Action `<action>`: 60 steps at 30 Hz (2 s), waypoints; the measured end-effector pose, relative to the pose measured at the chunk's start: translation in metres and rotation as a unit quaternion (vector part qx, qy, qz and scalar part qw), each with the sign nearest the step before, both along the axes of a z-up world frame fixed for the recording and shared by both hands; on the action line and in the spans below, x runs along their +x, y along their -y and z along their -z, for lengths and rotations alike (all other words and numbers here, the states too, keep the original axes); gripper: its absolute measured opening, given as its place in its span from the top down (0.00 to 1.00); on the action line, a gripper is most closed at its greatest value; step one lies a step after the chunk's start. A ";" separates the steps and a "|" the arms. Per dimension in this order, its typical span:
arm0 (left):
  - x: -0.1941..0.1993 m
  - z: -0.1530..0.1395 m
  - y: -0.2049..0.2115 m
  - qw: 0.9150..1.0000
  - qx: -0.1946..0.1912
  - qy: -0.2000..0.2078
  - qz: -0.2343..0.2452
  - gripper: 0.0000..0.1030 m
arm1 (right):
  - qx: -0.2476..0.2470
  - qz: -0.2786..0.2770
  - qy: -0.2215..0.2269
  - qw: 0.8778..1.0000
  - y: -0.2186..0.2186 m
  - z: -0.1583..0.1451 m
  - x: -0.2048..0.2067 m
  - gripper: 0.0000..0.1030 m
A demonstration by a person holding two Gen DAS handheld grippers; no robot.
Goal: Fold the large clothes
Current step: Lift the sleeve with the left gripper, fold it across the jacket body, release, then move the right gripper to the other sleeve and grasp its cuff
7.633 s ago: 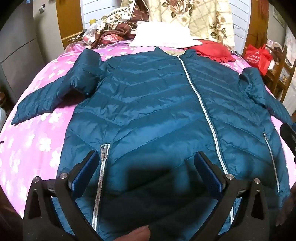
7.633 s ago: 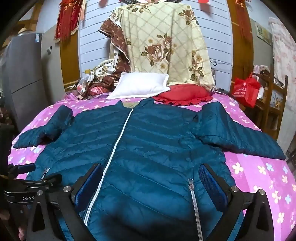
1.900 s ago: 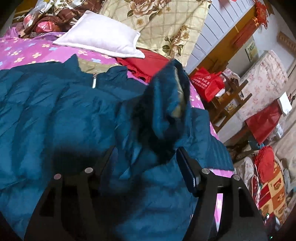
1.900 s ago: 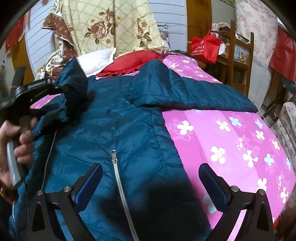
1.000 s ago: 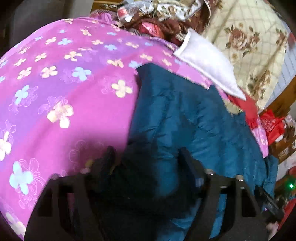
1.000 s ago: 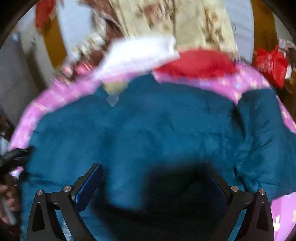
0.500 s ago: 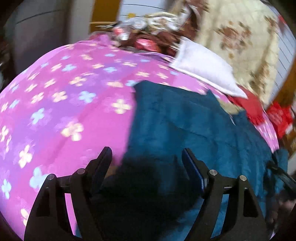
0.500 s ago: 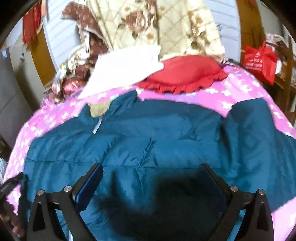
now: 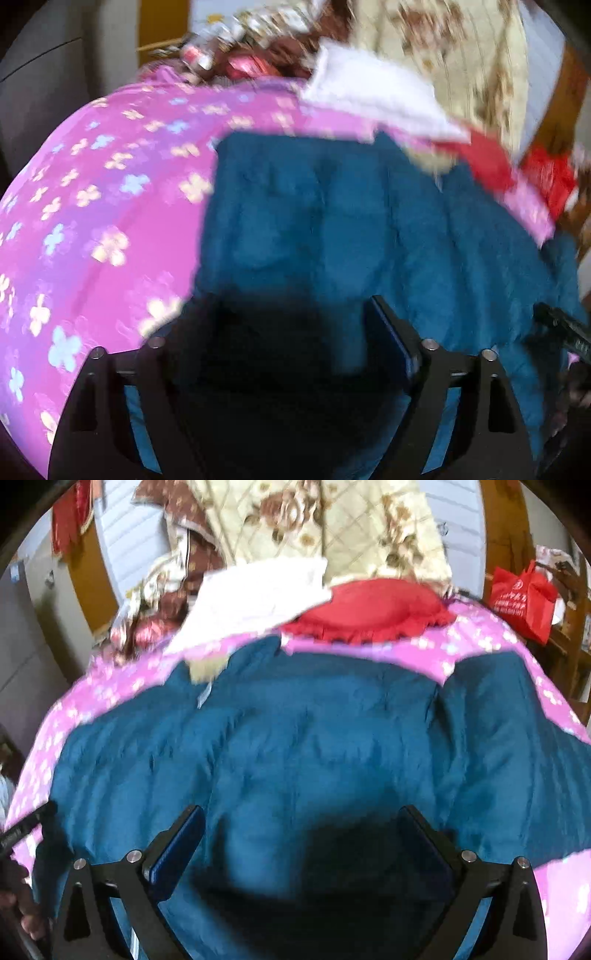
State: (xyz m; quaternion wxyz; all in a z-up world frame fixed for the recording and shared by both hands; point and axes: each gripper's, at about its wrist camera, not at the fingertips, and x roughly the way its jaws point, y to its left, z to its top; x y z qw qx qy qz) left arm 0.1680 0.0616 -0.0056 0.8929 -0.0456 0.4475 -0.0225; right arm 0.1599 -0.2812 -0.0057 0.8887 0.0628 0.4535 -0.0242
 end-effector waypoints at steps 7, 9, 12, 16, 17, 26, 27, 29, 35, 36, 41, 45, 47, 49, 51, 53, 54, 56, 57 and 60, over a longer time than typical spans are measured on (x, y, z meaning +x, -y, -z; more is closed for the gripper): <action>-0.015 -0.013 0.009 0.999 0.022 0.034 -0.002 0.19 | 0.026 0.049 0.077 0.995 0.042 -0.043 -0.041 0.01; -0.024 -0.019 0.011 0.999 0.012 0.042 0.000 0.19 | -0.007 0.082 0.103 0.991 0.079 -0.060 -0.065 0.01; -0.039 -0.025 0.020 0.999 0.005 0.048 0.011 0.19 | -0.061 0.166 0.088 0.980 0.159 -0.064 -0.093 0.01; -0.046 -0.025 0.030 0.999 -0.002 0.037 0.020 0.19 | -0.036 0.297 0.053 0.953 0.290 -0.050 -0.140 0.01; -0.046 -0.025 0.031 0.999 -0.004 0.035 0.020 0.19 | -0.024 0.323 0.046 0.945 0.317 -0.045 -0.151 0.01; -0.043 -0.016 0.026 1.000 -0.005 0.023 -0.008 0.19 | 0.079 0.400 0.014 0.913 0.448 0.009 -0.192 0.01; -0.043 -0.015 0.025 1.000 -0.007 0.022 -0.012 0.19 | 0.077 0.392 0.012 0.917 0.445 0.010 -0.189 0.01; -0.042 -0.012 0.023 1.000 -0.004 0.020 -0.018 0.19 | 0.048 0.382 -0.004 0.923 0.445 0.016 -0.171 0.01; -0.040 -0.005 0.024 1.000 0.006 0.009 -0.021 0.19 | -0.032 0.335 -0.024 0.941 0.428 0.025 -0.147 0.06; -0.040 -0.005 0.025 1.000 0.007 0.009 -0.020 0.19 | -0.036 0.324 -0.018 0.945 0.424 0.024 -0.147 0.14; -0.040 -0.007 0.023 1.000 0.005 0.008 -0.018 0.19 | -0.041 0.274 -0.007 0.961 0.403 0.017 -0.150 0.86; -0.040 -0.009 0.020 0.999 0.022 0.007 -0.028 0.19 | -0.081 0.276 0.027 0.957 0.377 -0.010 -0.157 0.92; -0.040 -0.012 0.014 0.999 0.017 0.007 -0.034 0.19 | -0.117 0.272 0.043 0.954 0.355 -0.028 -0.158 0.92; -0.039 -0.016 0.009 0.999 0.014 0.002 -0.037 0.19 | -0.147 0.268 0.061 0.950 0.327 -0.049 -0.155 0.92; -0.036 -0.015 0.007 0.998 0.042 -0.006 -0.042 0.19 | -0.167 0.254 0.081 0.949 0.296 -0.067 -0.148 0.92; -0.034 -0.012 0.004 0.995 0.084 -0.012 -0.059 0.19 | -0.181 0.230 0.105 0.951 0.253 -0.085 -0.135 0.92; -0.033 -0.010 0.002 0.992 0.105 -0.013 -0.068 0.19 | -0.181 0.216 0.115 0.952 0.231 -0.092 -0.128 0.92; -0.032 -0.011 -0.005 0.984 0.147 -0.011 -0.095 0.19 | -0.173 0.183 0.138 0.958 0.183 -0.104 -0.111 0.92; -0.032 -0.012 -0.011 0.982 0.155 -0.009 -0.104 0.19 | -0.166 0.162 0.144 0.962 0.158 -0.108 -0.100 0.92; -0.034 -0.017 -0.035 0.981 0.147 -0.011 -0.130 0.19 | -0.151 0.090 0.157 0.972 0.070 -0.108 -0.066 0.92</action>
